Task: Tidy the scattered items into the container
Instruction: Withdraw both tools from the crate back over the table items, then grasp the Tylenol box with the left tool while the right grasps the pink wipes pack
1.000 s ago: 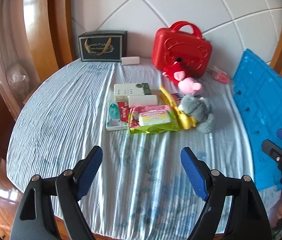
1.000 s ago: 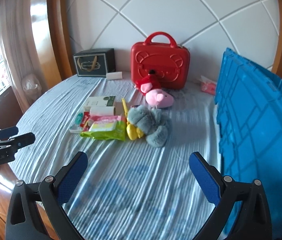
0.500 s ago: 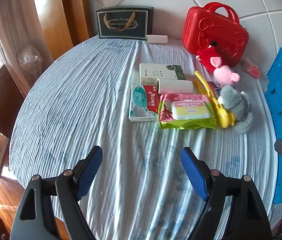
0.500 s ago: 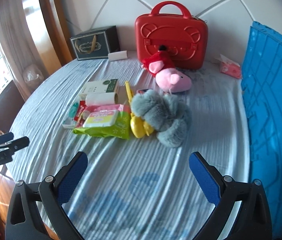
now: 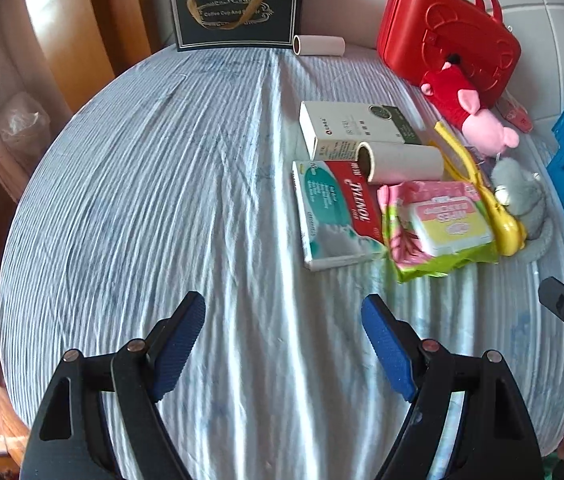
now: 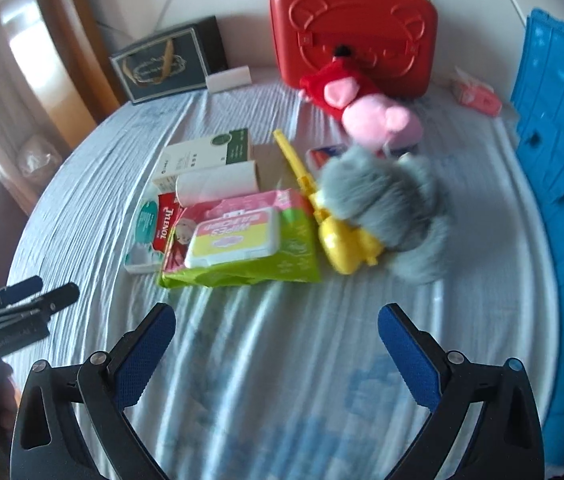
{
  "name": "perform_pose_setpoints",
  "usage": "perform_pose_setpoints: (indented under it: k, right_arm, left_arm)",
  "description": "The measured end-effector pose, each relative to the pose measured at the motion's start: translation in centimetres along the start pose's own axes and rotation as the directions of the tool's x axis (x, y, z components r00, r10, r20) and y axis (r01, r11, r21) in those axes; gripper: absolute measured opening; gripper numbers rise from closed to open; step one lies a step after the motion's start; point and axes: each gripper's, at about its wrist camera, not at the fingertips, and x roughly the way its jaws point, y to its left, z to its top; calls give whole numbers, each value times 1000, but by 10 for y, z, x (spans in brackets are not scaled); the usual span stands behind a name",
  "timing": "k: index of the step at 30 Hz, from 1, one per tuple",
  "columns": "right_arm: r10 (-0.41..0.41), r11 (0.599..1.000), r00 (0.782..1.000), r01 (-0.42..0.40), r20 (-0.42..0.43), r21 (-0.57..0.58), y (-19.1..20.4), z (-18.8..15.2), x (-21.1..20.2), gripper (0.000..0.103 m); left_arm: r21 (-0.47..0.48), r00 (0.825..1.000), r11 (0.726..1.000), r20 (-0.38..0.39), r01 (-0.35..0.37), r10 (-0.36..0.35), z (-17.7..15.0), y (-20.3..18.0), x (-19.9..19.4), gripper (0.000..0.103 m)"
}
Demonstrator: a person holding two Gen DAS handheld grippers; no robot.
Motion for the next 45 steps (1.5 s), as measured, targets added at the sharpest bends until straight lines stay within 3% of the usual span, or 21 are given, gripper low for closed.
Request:
perform_pose_setpoints:
  k: [10,15,19,22,25,27,30,34,39,45]
  right_arm:
    - [-91,981,995,95,-29,169,49,5,91,103]
    - [-147,968,986,160,-79,193,23,-3,108,102]
    - [-253,954,963,264,-90,142,-7,-10,96,102]
    - [-300,939,948,314,-108,140,-35,-10,89,102]
    - [-284,944,953,297,-104,143,-53,-10,81,102]
    - [-240,958,967,250,-88,138,-54,-8,75,103]
    - [-155,980,985,163,-72,117,-42,1,75,103]
    - [-105,990,992,110,-67,91,-23,12,86,103]
    - [-83,992,993,90,-86,83,-1,25,111,103]
    - [-113,990,985,122,-127,67,6,30,140,103]
  left_arm:
    - [50,996,995,-30,83,-82,32,18,59,80]
    - [56,990,989,-35,135,-134,42,-6,67,80]
    - [48,983,983,-57,177,-174,50,-38,81,80]
    - [53,990,991,-70,124,-120,56,-59,98,80]
    - [67,992,996,-118,54,-46,54,-69,116,81]
    - [104,995,994,-104,22,-11,50,-74,115,81]
    - [112,996,993,-84,31,-22,43,-71,111,81]
    - [110,997,993,-65,43,-36,39,-66,109,77]
    - [123,998,991,-44,43,-38,41,-58,112,77]
    - [143,998,988,-32,49,-45,46,-58,114,79]
